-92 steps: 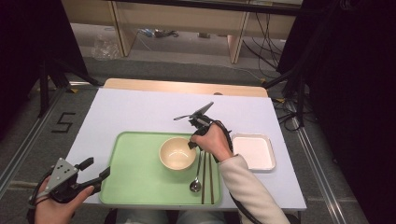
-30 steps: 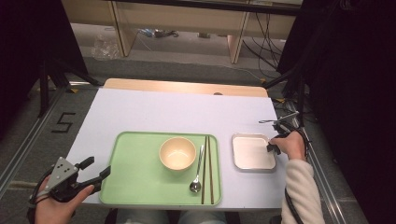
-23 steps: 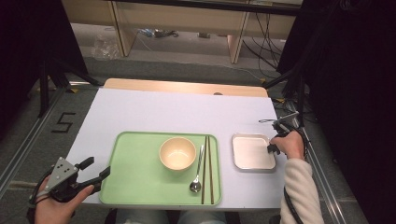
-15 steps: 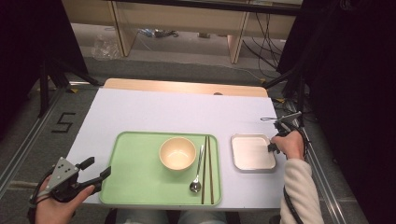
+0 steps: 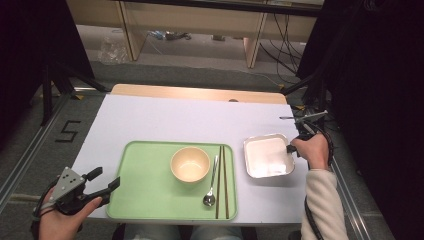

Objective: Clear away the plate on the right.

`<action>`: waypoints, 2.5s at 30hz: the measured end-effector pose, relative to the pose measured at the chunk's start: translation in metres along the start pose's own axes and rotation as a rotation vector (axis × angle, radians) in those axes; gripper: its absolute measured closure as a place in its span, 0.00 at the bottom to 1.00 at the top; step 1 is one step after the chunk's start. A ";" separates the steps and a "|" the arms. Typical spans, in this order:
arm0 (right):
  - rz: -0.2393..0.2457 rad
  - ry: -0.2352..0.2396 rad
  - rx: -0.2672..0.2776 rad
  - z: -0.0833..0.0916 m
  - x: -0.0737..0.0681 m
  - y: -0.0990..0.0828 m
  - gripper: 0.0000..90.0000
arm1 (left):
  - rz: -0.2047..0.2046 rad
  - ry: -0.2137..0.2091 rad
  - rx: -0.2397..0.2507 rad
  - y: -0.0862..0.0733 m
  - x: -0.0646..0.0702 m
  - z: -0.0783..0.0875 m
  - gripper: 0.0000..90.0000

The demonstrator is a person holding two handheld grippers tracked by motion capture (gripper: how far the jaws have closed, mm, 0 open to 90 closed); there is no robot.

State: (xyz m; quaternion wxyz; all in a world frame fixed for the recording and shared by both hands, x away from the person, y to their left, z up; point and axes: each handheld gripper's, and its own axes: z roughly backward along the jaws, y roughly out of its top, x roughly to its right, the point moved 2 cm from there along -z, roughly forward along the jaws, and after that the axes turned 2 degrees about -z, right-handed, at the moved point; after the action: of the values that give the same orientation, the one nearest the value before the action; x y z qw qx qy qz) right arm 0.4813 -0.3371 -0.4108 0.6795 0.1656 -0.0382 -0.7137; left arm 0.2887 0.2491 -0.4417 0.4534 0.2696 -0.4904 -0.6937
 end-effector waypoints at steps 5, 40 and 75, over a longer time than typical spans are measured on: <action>0.038 0.067 0.080 0.013 -0.010 0.001 0.99 | 0.044 -0.033 -0.001 0.009 0.002 -0.008 0.31; 0.258 0.361 0.420 0.022 -0.119 -0.004 0.99 | 0.068 -0.313 -0.081 0.105 0.088 -0.134 0.37; 0.347 0.425 0.517 0.031 -0.185 -0.031 0.99 | 0.184 -0.189 -0.012 0.136 0.072 -0.146 0.86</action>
State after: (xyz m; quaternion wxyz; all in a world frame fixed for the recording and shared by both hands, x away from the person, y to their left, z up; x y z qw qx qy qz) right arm 0.4468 -0.1581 -0.3557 0.7190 0.4672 -0.1026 -0.5043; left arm 0.4263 0.1066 -0.3653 0.4685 0.1542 -0.5493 -0.6746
